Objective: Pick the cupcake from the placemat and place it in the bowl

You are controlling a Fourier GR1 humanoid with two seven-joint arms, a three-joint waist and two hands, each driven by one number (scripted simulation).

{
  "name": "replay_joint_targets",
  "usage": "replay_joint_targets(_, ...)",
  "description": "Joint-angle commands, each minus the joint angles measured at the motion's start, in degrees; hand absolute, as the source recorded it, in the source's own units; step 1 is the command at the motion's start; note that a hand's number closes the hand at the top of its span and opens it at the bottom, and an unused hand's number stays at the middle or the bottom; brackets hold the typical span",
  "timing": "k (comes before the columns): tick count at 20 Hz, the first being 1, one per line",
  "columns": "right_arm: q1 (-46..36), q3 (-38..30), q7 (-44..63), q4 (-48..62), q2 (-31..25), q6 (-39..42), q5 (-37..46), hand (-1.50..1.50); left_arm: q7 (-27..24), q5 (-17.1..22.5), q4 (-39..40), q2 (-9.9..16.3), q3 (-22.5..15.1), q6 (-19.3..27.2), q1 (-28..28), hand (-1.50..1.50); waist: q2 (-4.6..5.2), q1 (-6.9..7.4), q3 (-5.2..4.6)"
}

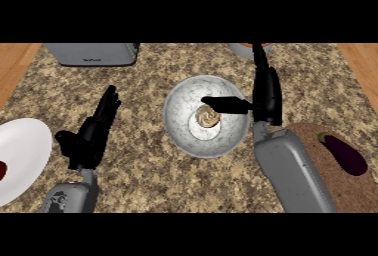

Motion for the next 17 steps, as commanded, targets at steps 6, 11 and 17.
replay_joint_targets(6, 14.6, -4.4, -4.7, -16.3, -4.3, 9.4, -13.0, -1.5, 1.5, -0.4, -5.0, 0.0, -1.6, -0.6, 3.3, 0.0, 0.01, 0.16, 0.02)
replay_joint_targets(11, 27.1, -2.4, -8.5, -27.3, -5.0, 13.1, -17.2, -1.5, 1.3, 0.2, -1.0, 0.0, 0.5, -0.1, -0.2, 0.0, 0.02, -0.21, 0.01)
replay_joint_targets(17, 30.9, -1.6, -13.1, -24.7, -3.3, 14.3, -15.1, -1.5, 1.4, -2.3, -4.8, -2.3, -3.1, 1.4, 3.5, 0.0, 0.05, 0.16, 0.01)
